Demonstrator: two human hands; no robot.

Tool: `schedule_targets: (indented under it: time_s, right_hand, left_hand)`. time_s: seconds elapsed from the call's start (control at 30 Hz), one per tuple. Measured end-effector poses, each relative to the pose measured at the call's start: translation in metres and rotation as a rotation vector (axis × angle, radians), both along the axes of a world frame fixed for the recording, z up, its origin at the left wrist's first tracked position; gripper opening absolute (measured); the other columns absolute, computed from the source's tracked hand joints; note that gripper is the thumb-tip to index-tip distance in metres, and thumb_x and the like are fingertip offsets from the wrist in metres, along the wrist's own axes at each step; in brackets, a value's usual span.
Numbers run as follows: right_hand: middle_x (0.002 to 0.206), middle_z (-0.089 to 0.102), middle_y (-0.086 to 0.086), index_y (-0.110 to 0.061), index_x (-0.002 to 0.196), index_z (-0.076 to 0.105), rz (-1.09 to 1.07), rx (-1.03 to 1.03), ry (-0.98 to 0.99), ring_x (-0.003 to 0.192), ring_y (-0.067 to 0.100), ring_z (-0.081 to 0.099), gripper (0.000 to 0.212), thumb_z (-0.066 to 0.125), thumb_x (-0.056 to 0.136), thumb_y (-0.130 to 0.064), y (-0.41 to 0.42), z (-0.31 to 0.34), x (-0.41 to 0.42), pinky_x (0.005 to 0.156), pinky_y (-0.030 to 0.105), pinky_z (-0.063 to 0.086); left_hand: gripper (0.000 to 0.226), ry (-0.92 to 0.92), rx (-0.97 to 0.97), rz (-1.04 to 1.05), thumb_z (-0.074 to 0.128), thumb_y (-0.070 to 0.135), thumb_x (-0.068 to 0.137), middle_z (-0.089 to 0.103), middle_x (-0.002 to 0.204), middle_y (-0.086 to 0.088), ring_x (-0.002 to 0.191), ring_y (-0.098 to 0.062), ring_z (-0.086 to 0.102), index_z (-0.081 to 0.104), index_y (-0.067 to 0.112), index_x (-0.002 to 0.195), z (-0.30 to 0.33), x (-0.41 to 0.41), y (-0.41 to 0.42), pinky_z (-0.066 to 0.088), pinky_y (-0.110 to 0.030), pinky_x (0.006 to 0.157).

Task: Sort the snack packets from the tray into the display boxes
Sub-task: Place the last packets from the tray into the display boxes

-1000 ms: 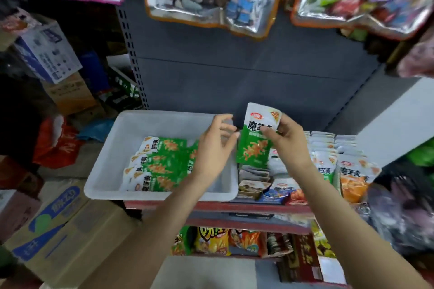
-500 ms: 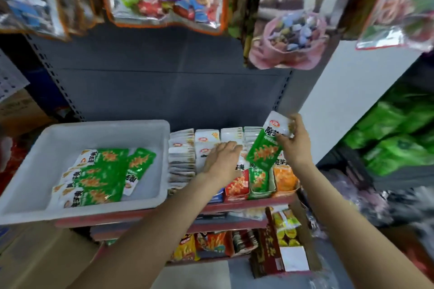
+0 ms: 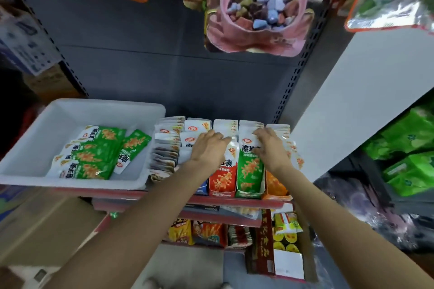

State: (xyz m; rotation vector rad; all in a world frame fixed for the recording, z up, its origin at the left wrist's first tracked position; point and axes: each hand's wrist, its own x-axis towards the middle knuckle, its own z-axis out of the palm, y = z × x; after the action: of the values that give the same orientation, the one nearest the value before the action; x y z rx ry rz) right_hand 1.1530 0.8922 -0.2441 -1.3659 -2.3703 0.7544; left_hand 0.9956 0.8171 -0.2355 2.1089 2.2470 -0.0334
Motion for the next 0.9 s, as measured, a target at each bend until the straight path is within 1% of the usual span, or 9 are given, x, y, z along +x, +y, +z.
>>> schedule_targets:
  time_s: [0.17, 0.27, 0.33, 0.43, 0.53, 0.67, 0.77, 0.8, 0.9]
  right_hand:
    - [0.138, 0.037, 0.005, -0.016, 0.136, 0.04, 0.161, 0.23, -0.26, 0.123, 0.022, 0.039, 0.06, 0.064, 0.083, -0.004, -0.001, -0.02, 0.005, 0.099, 0.028, 0.038]
    - [0.137, 0.038, 0.005, -0.015, 0.139, 0.038, 0.183, 0.269, -0.293, 0.124, 0.021, 0.037, 0.063, 0.063, 0.083, -0.004, 0.0, -0.022, 0.003, 0.102, 0.028, 0.036]
    - [0.138, 0.038, 0.004, -0.016, 0.139, 0.038, 0.181, 0.237, -0.285, 0.125, 0.021, 0.036, 0.063, 0.064, 0.082, -0.005, 0.001, -0.022, 0.003, 0.103, 0.028, 0.035]
    - [0.136, 0.039, 0.003, -0.015, 0.134, 0.045, 0.097, 0.08, -0.114, 0.126, 0.019, 0.037, 0.052, 0.065, 0.086, -0.012, 0.002, -0.014, 0.0, 0.104, 0.023, 0.03]
    - [0.129, 0.048, 0.004, -0.012, 0.123, 0.055, 0.015, 0.08, 0.118, 0.117, 0.019, 0.047, 0.03, 0.055, 0.093, -0.013, -0.005, 0.003, -0.016, 0.095, 0.016, 0.03]
    - [0.12, 0.053, 0.007, -0.007, 0.116, 0.06, 0.123, 0.081, 0.246, 0.103, 0.017, 0.055, 0.024, 0.05, 0.094, -0.007, -0.028, 0.028, -0.058, 0.086, 0.016, 0.039]
    - [0.117, 0.053, 0.008, -0.005, 0.116, 0.06, 0.229, 0.045, 0.265, 0.099, 0.02, 0.057, 0.025, 0.048, 0.094, -0.005, -0.05, 0.04, -0.104, 0.084, 0.016, 0.04]
    - [0.116, 0.054, 0.009, -0.005, 0.116, 0.061, 0.256, 0.049, 0.263, 0.1, 0.021, 0.057, 0.025, 0.049, 0.094, -0.005, -0.059, 0.041, -0.121, 0.085, 0.017, 0.04]
    - [0.114, 0.058, 0.013, -0.003, 0.112, 0.063, 0.337, 0.051, 0.242, 0.104, 0.025, 0.057, 0.025, 0.05, 0.09, -0.001, -0.084, 0.04, -0.176, 0.091, 0.024, 0.04]
  left_hand:
    - [0.057, 0.027, 0.034, 0.015, 0.055, 0.016, 0.091, 0.047, 0.138, -0.004, 0.126, -0.022, 0.038, 0.033, 0.019, 0.144, -0.001, 0.003, 0.0, 0.029, -0.035, 0.105]
    - [0.052, 0.03, 0.043, 0.036, 0.053, 0.015, 0.091, 0.047, 0.138, -0.003, 0.127, -0.022, 0.037, 0.038, 0.015, 0.141, -0.004, 0.005, 0.001, 0.028, -0.034, 0.105]
    - [0.05, -0.013, 0.058, 0.042, 0.053, 0.015, 0.091, 0.046, 0.14, -0.002, 0.128, -0.02, 0.036, 0.039, 0.015, 0.14, -0.004, 0.005, 0.0, 0.028, -0.034, 0.105]
    - [0.047, -0.276, 0.144, 0.061, 0.053, 0.022, 0.093, 0.041, 0.144, 0.001, 0.131, -0.017, 0.034, 0.042, 0.018, 0.138, 0.005, 0.003, -0.007, 0.027, -0.031, 0.107]
    - [0.036, -0.535, 0.315, 0.119, 0.055, 0.021, 0.092, 0.049, 0.133, 0.003, 0.124, -0.013, 0.04, 0.054, 0.019, 0.128, 0.017, -0.01, -0.02, 0.031, -0.026, 0.102]
    - [0.023, -0.673, 0.495, 0.225, 0.058, 0.015, 0.09, 0.06, 0.113, 0.0, 0.104, -0.015, 0.056, 0.063, 0.015, 0.111, 0.022, -0.048, -0.042, 0.045, -0.03, 0.093]
    - [0.022, -0.719, 0.532, 0.305, 0.06, 0.008, 0.086, 0.066, 0.105, -0.002, 0.092, -0.011, 0.061, 0.067, 0.013, 0.106, 0.022, -0.088, -0.064, 0.046, -0.018, 0.083]
    - [0.021, -0.729, 0.54, 0.333, 0.06, 0.008, 0.084, 0.068, 0.101, -0.002, 0.088, -0.011, 0.062, 0.067, 0.012, 0.104, 0.021, -0.103, -0.072, 0.045, -0.017, 0.079]
    - [0.028, -0.748, 0.537, 0.435, 0.054, 0.021, 0.081, 0.071, 0.094, -0.005, 0.084, -0.017, 0.064, 0.068, 0.008, 0.102, 0.017, -0.152, -0.101, 0.047, -0.025, 0.077]
